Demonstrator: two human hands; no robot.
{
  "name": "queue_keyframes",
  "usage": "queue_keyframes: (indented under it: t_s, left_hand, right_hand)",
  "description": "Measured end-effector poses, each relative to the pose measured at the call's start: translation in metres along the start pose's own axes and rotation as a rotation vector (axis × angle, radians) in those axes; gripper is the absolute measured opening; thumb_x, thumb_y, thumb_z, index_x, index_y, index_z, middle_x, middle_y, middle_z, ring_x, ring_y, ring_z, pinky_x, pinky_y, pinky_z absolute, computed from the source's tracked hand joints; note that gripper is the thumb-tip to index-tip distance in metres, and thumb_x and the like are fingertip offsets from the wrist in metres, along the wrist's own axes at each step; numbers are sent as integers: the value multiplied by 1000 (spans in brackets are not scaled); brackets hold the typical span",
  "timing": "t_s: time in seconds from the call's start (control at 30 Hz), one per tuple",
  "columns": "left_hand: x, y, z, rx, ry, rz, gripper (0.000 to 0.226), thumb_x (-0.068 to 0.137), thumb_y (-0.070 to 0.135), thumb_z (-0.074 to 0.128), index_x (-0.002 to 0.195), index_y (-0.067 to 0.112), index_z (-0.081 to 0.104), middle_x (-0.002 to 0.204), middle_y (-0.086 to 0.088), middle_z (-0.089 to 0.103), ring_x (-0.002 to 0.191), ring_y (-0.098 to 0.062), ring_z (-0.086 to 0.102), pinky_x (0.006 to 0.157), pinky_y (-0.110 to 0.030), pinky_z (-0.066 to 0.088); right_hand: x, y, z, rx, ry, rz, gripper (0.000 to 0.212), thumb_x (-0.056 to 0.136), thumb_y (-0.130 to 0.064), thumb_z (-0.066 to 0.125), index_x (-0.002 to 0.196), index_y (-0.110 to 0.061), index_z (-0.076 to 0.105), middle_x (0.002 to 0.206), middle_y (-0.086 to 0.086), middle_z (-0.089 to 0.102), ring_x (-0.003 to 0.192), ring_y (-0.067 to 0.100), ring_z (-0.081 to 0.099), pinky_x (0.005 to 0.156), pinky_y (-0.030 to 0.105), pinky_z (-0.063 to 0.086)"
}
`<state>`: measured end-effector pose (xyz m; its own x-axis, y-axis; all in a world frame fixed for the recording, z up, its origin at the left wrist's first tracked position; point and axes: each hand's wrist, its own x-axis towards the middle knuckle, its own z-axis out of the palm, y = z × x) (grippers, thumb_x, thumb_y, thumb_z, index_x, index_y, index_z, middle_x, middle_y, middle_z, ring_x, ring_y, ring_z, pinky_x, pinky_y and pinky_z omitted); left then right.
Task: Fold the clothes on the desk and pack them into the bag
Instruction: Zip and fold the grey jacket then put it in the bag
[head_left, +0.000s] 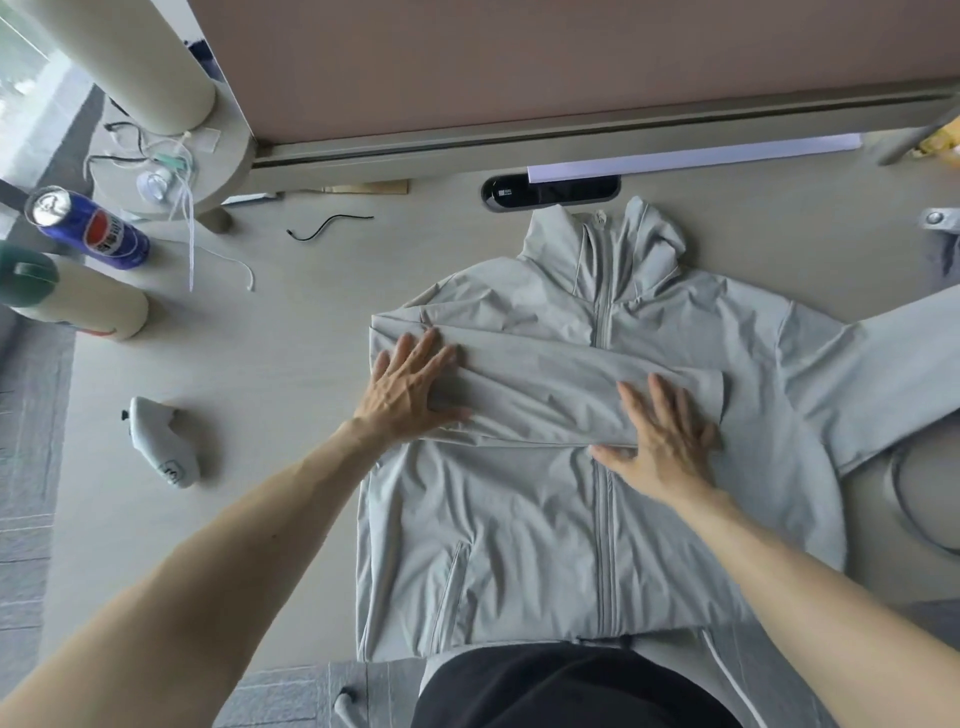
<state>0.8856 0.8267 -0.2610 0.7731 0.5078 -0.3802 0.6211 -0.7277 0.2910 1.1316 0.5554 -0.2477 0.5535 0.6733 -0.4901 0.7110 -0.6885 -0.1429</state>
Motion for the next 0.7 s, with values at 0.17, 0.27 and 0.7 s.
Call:
queue_keyframes:
  t_s: [0.17,0.27,0.7]
  left_hand:
    - [7,-5,12,45,-6,-83,118,59,98,37,156,46,-2,168,8,-6,153,-33,-7,119,-60,4]
    - [20,-15,4,43,20,-102,121,56,99,43,156,47,-2,168,9,-3,154,-34,-5,118,-60,6]
    - [40,29,-38,86,-43,-124,118,71,69,73,160,33,3,167,0,-12,154,-29,-5,121,-59,-4]
  right_hand:
    - [9,-5,4,-5,-94,39,110,68,-89,48,152,-48,-9,162,-7,-24,149,30,-19,110,74,3]
    - [24,-11,-3,0,-99,24,111,67,-90,50,151,-49,-12,161,-8,-27,149,29,-22,110,74,2]
    - [46,-16,-24,-25,-81,-40,109,72,-86,50,154,-41,-6,162,-1,-22,149,31,-17,113,69,4]
